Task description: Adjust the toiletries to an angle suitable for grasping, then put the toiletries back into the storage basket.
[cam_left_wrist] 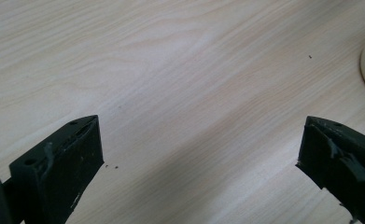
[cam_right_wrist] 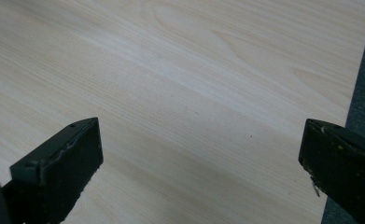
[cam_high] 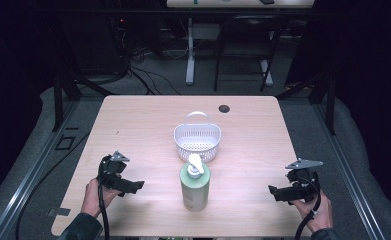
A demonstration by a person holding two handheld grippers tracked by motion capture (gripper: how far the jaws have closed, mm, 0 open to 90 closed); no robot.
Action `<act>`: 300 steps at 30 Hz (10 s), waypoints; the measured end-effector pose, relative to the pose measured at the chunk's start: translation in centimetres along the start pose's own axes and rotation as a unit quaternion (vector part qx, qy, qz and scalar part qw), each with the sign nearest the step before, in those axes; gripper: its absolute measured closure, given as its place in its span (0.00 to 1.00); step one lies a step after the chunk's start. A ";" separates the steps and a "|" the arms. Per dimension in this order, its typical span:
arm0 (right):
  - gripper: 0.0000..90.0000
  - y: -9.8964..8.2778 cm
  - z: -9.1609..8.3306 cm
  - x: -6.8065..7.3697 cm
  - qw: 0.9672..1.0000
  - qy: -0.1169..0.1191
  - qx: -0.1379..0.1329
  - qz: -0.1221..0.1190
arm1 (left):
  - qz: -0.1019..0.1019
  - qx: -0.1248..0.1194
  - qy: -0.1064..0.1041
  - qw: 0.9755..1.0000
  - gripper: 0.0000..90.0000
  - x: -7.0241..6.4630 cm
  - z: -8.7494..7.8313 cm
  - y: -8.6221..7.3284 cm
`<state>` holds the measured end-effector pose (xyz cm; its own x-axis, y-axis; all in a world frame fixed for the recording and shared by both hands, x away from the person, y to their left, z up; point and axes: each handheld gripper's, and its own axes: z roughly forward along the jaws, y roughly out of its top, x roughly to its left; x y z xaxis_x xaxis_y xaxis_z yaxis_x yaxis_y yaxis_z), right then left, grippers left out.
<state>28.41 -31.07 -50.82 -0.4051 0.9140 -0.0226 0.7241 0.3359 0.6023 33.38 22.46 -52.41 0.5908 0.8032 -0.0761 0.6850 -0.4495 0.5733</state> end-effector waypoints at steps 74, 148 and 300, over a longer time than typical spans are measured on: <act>0.01 1.0 2.5 -0.6 0.998 0.025 0.044 -0.028 | 0.174 -0.137 -0.163 0.961 0.00 -13.2 0.3 5.0; 0.02 0.8 2.7 -0.7 0.998 0.020 0.053 -0.038 | 0.151 -0.186 -0.119 0.964 0.13 -13.2 0.6 4.8; 0.01 0.8 3.0 -0.3 0.997 0.013 0.065 -0.045 | 0.074 -0.212 -0.063 0.972 0.01 -5.8 -6.2 9.8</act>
<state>30.79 -30.40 -52.76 -0.4849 0.8732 -0.0491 0.7495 0.4439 0.4912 34.07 15.83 -41.32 0.7349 0.6762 -0.0510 0.3667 -0.3331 0.8687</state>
